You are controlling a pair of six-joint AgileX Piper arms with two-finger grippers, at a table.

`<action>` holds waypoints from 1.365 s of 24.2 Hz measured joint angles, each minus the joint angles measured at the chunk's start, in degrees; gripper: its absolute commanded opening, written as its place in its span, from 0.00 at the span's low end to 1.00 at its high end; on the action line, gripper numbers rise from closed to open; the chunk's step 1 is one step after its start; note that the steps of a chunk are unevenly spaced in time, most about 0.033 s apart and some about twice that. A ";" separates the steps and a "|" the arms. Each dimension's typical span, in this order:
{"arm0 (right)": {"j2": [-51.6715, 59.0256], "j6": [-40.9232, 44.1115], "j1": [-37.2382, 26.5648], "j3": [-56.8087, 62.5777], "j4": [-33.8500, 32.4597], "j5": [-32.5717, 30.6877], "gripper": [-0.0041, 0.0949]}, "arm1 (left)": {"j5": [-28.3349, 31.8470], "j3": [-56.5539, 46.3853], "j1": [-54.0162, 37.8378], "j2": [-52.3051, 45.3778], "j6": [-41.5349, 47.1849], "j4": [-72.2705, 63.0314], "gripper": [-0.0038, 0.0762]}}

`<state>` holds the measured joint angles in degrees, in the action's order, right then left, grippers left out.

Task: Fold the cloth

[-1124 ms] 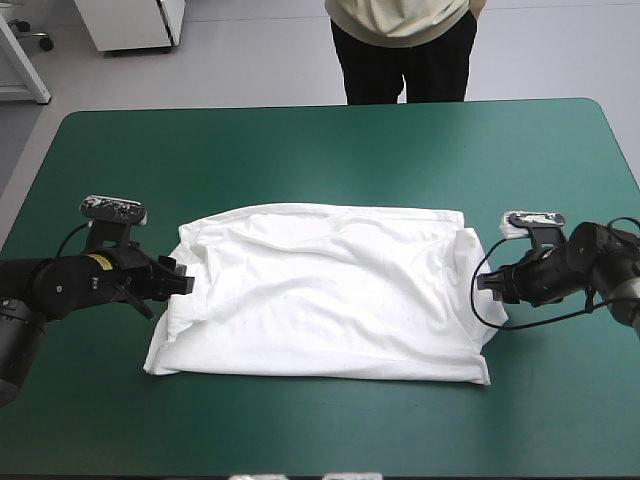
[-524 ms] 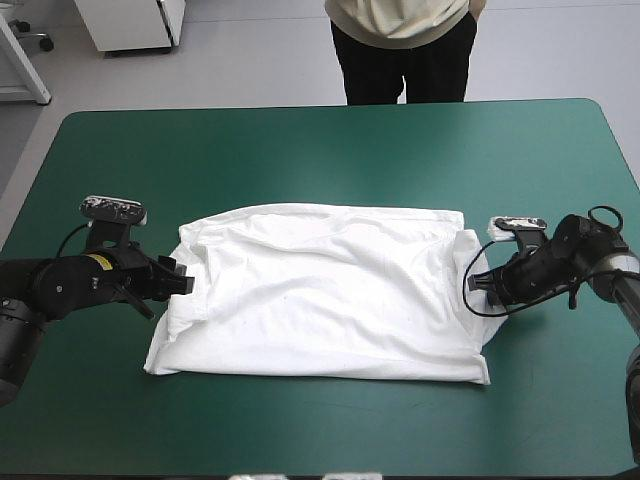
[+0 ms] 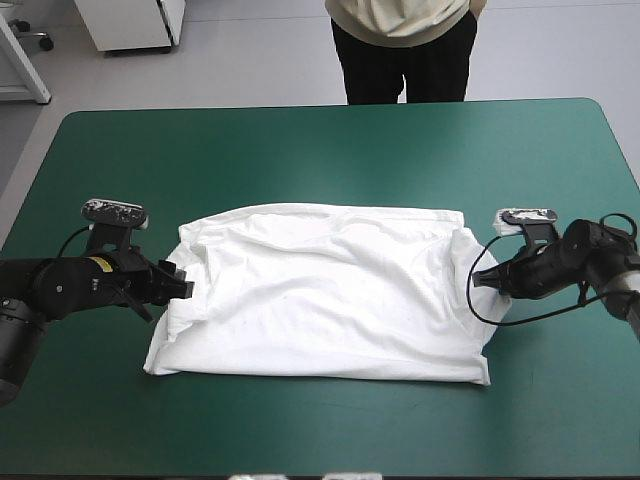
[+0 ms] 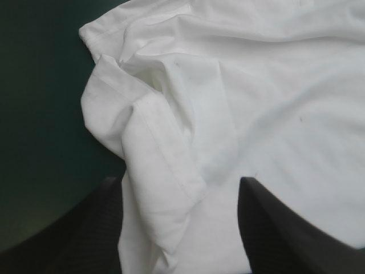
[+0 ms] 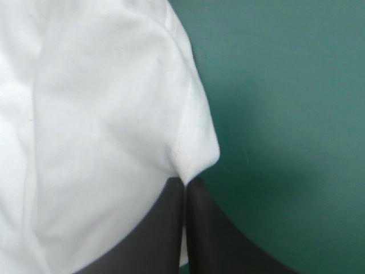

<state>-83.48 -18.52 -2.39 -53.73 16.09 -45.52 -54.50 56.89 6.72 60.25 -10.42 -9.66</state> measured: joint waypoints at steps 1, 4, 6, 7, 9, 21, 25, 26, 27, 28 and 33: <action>2.19 0.34 0.00 0.02 -1.06 -0.71 0.03 | -0.07 0.00 0.00 0.00 -0.07 0.00 0.57; 5.48 0.84 0.00 0.02 -1.52 -2.66 0.03 | -0.14 0.00 0.00 0.00 -0.68 0.00 0.57; 6.90 0.52 0.75 0.02 -0.02 -3.88 0.03 | -0.80 0.40 0.00 0.05 -1.06 0.02 0.57; 7.05 0.06 1.44 0.02 0.74 -4.41 0.03 | -1.17 0.77 0.00 0.05 -1.06 0.02 0.57; 7.10 -1.17 4.76 0.02 3.00 -5.26 0.03 | -1.98 2.18 0.00 0.05 -1.14 0.02 0.57; -0.46 -0.31 23.75 0.06 8.57 0.21 0.03 | -6.04 5.06 0.00 0.05 -1.50 0.50 0.57; -4.77 -0.74 26.59 0.06 9.48 2.24 0.04 | -6.21 5.06 0.00 0.05 -1.50 1.63 0.57; -5.67 -0.90 26.77 0.06 9.56 2.64 0.06 | -6.21 5.06 0.00 0.05 -1.50 1.76 0.57; -6.71 -1.31 26.83 0.06 9.57 2.82 0.12 | -6.28 5.06 0.00 0.05 -1.50 1.83 0.57; -7.48 -1.89 26.89 -0.16 9.91 3.02 0.17 | -6.43 5.06 0.00 0.05 -1.50 1.95 0.57; -7.57 -3.48 27.02 -0.95 10.37 2.63 0.35 | -6.77 5.06 0.00 0.05 -1.50 2.15 0.57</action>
<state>-91.05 -22.00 24.63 -54.67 26.45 -42.89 -61.27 61.95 6.72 60.30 -11.92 -7.51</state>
